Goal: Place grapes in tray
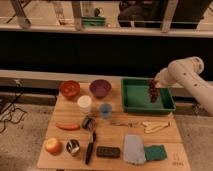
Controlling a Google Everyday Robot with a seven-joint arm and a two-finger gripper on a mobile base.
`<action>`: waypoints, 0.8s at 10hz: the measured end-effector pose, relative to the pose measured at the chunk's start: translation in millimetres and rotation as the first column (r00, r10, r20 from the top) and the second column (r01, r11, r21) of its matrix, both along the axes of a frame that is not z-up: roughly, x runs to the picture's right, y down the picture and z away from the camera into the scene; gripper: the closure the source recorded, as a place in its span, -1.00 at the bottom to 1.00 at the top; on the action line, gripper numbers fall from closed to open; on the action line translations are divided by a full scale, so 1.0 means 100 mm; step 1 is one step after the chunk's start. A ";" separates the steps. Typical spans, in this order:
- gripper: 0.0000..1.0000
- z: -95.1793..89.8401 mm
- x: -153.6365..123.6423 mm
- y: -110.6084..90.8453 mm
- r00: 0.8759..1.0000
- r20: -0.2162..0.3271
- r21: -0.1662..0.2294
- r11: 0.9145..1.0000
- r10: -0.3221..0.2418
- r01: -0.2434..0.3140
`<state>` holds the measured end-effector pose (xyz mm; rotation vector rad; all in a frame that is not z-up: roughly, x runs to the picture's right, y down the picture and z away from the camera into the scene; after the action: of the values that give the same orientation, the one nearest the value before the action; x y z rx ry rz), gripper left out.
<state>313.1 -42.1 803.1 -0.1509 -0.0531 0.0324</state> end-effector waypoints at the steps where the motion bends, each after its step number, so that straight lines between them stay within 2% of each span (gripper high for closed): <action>1: -0.56 0.00 0.00 0.00 1.000 0.000 0.000 1.000 0.000 0.000; 8: -0.60 0.01 0.00 0.01 1.000 0.000 -0.001 1.000 0.000 0.000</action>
<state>313.4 -41.1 803.7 -0.1521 -0.0532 0.0328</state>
